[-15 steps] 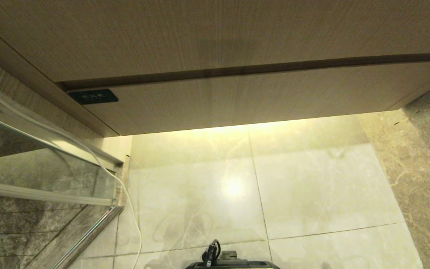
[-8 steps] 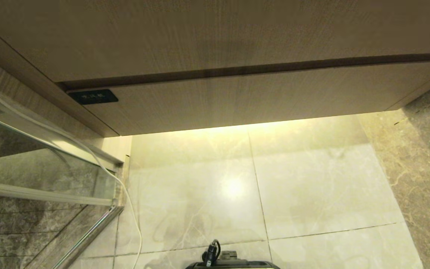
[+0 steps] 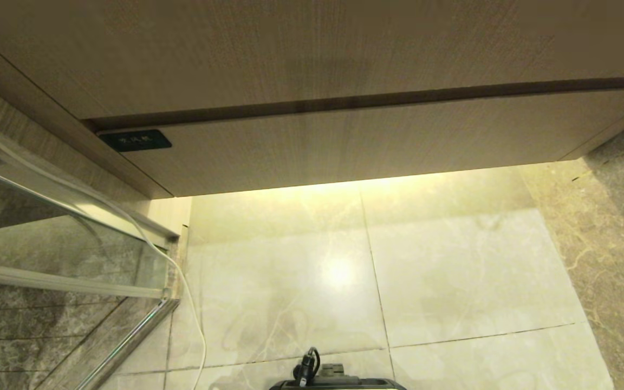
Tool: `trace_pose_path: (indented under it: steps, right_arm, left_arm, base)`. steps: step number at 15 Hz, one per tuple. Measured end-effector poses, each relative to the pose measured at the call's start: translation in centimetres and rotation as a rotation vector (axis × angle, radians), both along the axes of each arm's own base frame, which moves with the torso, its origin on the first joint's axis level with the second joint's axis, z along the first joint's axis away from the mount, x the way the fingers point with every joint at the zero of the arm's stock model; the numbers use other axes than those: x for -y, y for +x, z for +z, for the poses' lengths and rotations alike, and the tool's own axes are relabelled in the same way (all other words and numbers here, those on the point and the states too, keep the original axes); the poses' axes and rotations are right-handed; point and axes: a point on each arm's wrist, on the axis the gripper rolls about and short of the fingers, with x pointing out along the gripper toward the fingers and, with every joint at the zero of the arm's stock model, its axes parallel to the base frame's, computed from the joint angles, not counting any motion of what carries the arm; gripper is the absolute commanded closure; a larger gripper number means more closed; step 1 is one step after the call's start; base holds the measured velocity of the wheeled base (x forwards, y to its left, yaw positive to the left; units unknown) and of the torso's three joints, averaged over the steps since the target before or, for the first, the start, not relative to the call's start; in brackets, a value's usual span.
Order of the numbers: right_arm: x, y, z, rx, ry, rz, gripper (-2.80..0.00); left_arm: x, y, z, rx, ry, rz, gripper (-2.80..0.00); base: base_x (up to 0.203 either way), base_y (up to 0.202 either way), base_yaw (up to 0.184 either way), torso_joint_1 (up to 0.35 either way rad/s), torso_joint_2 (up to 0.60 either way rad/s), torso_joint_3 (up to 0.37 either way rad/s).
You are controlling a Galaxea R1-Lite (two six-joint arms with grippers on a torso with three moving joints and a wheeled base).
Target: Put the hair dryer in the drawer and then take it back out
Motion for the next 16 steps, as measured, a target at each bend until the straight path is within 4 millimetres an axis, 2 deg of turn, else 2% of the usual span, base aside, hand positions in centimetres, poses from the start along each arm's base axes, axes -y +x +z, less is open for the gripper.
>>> trace_pose_path:
  steps: [8, 16]
  right_arm:
    - [0.03, -0.03, 0.91, 0.09, 0.04, -0.008, 0.0]
    - [0.03, -0.03, 0.96, 0.084, 0.107, -0.005, 0.0]
  left_arm:
    - [0.0, 0.0, 0.0, 0.0, 0.001, 0.001, 0.0]
    - [0.0, 0.0, 0.01, 0.001, 0.001, 0.001, 0.0]
  base:
    - [0.0, 0.0, 0.0, 0.0, 0.0, 0.0]
    - [0.0, 0.0, 0.0, 0.0, 0.0, 0.0]
